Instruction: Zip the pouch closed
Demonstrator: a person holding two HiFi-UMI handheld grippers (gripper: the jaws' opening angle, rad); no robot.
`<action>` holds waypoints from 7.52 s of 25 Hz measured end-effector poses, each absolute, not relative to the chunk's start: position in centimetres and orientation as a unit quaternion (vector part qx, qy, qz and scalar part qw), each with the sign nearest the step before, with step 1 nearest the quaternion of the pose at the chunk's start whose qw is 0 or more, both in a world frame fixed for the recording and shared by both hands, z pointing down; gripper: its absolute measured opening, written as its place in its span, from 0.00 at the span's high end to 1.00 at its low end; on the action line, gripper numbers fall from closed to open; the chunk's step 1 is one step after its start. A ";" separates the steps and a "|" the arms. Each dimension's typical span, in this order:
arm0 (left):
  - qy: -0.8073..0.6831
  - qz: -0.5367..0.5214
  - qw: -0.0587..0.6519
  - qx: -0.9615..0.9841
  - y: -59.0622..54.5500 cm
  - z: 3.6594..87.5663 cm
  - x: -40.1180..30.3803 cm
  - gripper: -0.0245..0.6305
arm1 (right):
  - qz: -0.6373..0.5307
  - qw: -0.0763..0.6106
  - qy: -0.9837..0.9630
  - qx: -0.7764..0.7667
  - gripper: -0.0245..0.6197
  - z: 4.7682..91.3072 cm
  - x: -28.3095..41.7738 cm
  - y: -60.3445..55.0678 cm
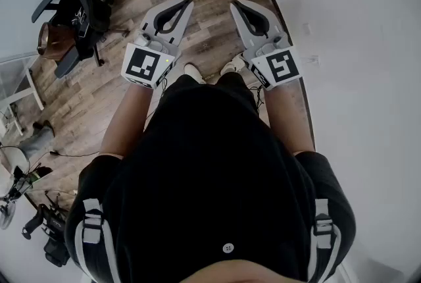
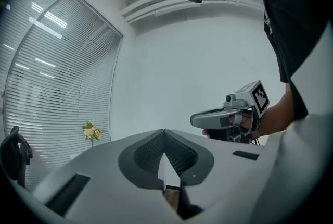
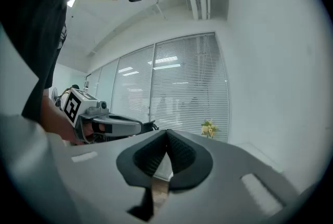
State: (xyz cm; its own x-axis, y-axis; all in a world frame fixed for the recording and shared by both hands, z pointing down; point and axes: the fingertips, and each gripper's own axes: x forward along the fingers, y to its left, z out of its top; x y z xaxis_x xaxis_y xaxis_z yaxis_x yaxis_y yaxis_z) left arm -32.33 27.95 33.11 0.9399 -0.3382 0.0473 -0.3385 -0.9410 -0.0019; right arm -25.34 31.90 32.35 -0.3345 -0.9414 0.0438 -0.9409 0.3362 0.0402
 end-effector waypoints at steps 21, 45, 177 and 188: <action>-0.177 0.029 0.006 0.984 28.4 34.0 -33.1 0.95 | 0.019 0.033 -0.810 0.585 0.94 33.3 -24.9 32.9; -0.235 0.027 0.012 0.971 24.3 33.7 -24.3 0.54 | 0.015 0.021 -0.833 0.552 0.55 33.1 -15.1 28.5; -0.436 0.280 0.295 0.803 -17.0 65.3 8.2 0.56 | 0.126 0.365 -0.912 0.141 0.64 68.8 13.6 -19.7; -0.419 0.326 0.333 0.780 -16.9 70.4 9.5 0.61 | 0.123 0.411 -0.896 0.117 0.70 72.6 12.6 -19.2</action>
